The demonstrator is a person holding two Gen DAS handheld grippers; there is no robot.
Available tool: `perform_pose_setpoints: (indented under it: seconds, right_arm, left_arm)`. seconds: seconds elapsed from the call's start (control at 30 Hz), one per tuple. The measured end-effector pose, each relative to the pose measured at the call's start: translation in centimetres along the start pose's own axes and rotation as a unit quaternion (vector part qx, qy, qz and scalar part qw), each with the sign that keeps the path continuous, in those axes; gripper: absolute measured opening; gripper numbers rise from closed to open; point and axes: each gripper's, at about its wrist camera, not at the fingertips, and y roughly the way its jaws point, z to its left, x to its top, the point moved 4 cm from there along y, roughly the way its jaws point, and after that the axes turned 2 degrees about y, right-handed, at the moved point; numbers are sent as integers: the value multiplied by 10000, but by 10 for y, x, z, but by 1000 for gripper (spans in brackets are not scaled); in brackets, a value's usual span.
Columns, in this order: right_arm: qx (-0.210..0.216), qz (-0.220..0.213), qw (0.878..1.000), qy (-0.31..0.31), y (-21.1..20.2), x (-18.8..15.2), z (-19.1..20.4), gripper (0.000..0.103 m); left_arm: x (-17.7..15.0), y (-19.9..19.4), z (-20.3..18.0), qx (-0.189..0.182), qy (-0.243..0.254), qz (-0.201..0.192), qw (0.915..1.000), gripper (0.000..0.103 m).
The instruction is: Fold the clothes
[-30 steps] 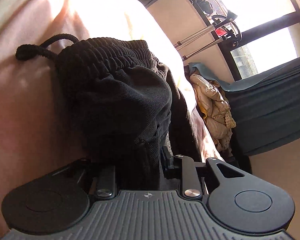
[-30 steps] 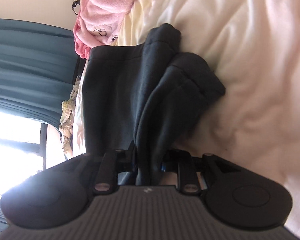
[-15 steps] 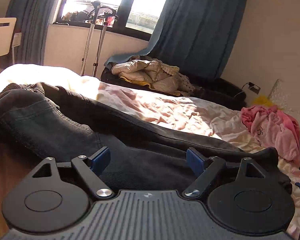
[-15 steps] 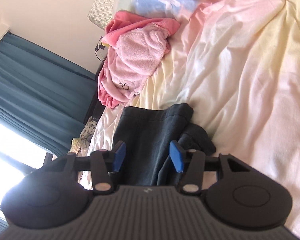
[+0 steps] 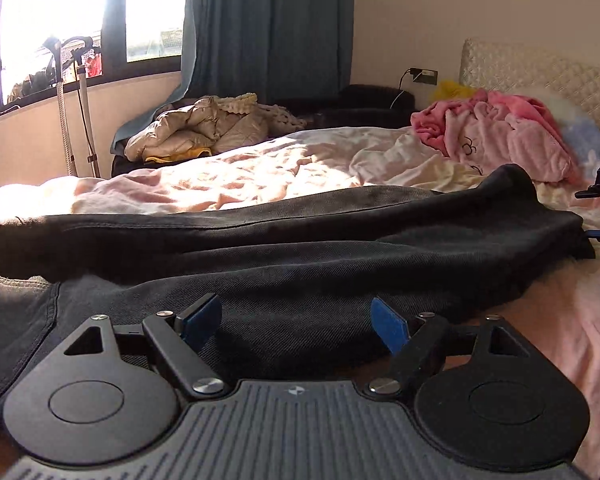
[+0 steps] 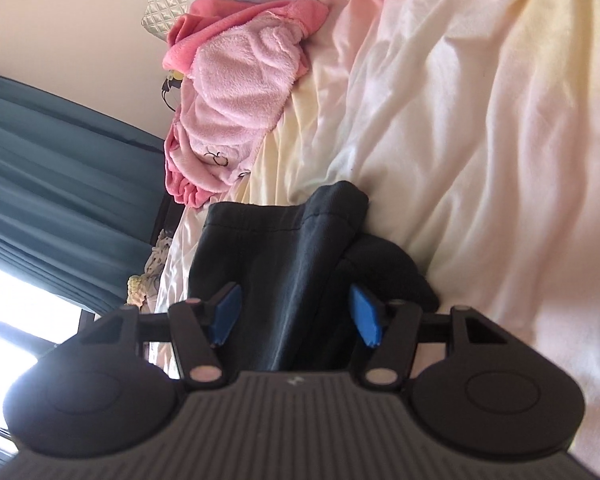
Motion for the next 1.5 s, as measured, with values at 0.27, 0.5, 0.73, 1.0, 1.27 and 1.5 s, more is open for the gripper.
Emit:
perform_pose_setpoints:
  seconds: [0.27, 0.5, 0.73, 1.0, 1.27, 1.5]
  right_arm:
    - [-442, -388, 9960, -673, 26, 13, -4, 63]
    - [146, -371, 9967, -708, 50, 18, 0, 40]
    - [851, -794, 9876, -1056, 13, 20, 49, 6]
    - [-431, -609, 9967, 320, -12, 19, -29, 6]
    - [-228, -491, 9982, -246, -23, 14, -9, 14]
    - [-454, 83, 9967, 665, -41, -22, -24, 65]
  left_arm:
    - [4, 16, 12, -8, -364, 117, 9993, 84]
    - [3, 19, 8, 20, -89, 56, 9999, 85]
    - [10, 6, 15, 60, -262, -190, 9995, 85]
    - [15, -4, 22, 133, -493, -264, 9983, 85]
    - [17, -13, 29, 149, -731, -330, 9967, 86]
    - [12, -10, 43, 275, -1110, -232, 9932, 87]
